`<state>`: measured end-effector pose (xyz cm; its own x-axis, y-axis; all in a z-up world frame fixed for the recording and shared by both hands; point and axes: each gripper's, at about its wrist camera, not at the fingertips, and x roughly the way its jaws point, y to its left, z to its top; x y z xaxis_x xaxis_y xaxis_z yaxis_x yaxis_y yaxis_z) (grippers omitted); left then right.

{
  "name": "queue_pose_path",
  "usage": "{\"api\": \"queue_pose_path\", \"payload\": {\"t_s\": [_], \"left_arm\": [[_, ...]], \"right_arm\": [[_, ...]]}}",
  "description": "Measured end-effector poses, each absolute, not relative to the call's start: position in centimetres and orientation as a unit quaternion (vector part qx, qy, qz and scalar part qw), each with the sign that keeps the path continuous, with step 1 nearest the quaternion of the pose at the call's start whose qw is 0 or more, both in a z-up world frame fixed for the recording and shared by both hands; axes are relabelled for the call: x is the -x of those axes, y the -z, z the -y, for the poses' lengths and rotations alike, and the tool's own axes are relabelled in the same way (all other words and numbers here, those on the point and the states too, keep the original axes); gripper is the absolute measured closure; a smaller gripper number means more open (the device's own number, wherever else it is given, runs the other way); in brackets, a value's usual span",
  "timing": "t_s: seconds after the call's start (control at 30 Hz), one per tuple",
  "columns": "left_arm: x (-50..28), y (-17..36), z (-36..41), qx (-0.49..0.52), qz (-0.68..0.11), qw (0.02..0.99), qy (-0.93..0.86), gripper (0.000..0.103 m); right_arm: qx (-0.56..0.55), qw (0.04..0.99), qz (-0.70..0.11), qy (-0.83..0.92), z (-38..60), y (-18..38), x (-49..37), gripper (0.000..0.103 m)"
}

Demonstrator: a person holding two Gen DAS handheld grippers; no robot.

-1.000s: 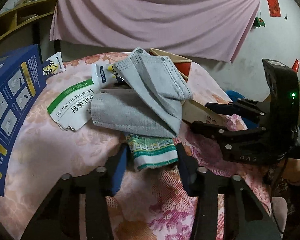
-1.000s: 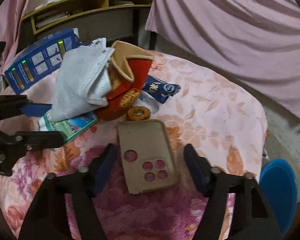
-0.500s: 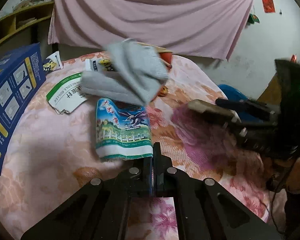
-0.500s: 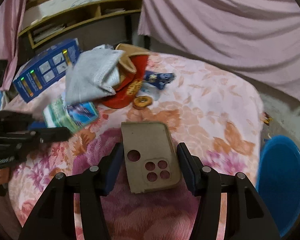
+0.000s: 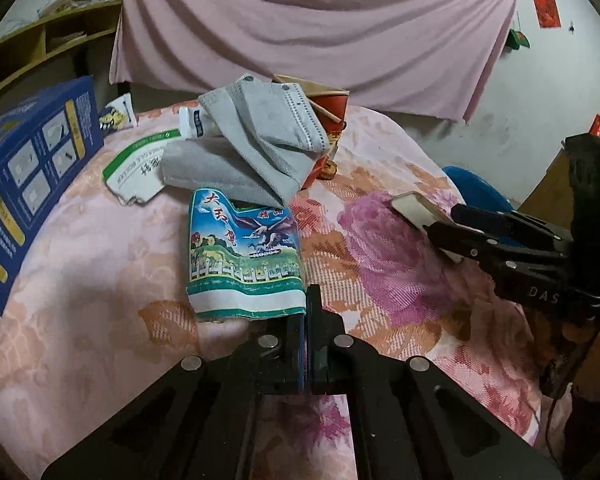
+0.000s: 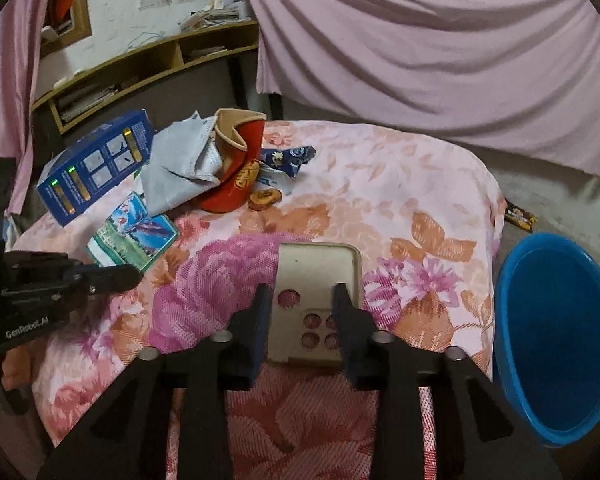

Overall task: Collect trash
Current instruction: 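Carry the phone case and wrapper in both tools over the blue basin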

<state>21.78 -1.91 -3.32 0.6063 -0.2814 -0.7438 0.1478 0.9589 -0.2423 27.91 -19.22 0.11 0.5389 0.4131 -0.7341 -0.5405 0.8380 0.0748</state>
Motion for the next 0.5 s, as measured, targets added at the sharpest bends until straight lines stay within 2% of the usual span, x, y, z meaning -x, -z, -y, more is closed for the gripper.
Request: {"api": "queue_pose_path", "payload": {"t_s": [0.07, 0.13, 0.23, 0.3, 0.37, 0.5], "left_arm": [[-21.6, 3.3, 1.6, 0.088, -0.428, 0.891, 0.124, 0.103], [-21.3, 3.3, 1.4, 0.088, -0.431, 0.889, 0.127, 0.101], [-20.8, 3.2, 1.0, 0.090, -0.431, 0.889, 0.125, 0.093], [-20.4, 3.1, 0.9, 0.092, -0.430, 0.890, 0.125, 0.078], [-20.1, 3.0, 0.8, 0.097, -0.426, 0.891, 0.122, 0.069], [-19.8, 3.0, -0.3, 0.141, -0.415, 0.893, 0.099, 0.068]], "right_arm": [[0.075, 0.876, -0.391, -0.271, 19.6, -0.3, -27.8, 0.047], [0.079, 0.879, -0.391, -0.263, 19.6, -0.4, -27.9, 0.047], [0.085, 0.879, -0.400, -0.245, 19.6, -0.1, -28.5, 0.046], [0.086, 0.877, -0.408, -0.239, 19.6, 0.1, -28.8, 0.046], [0.093, 0.877, -0.410, -0.233, 19.6, 0.3, -29.0, 0.046], [0.102, 0.869, -0.426, -0.229, 19.3, 0.9, -29.4, 0.044]]}}
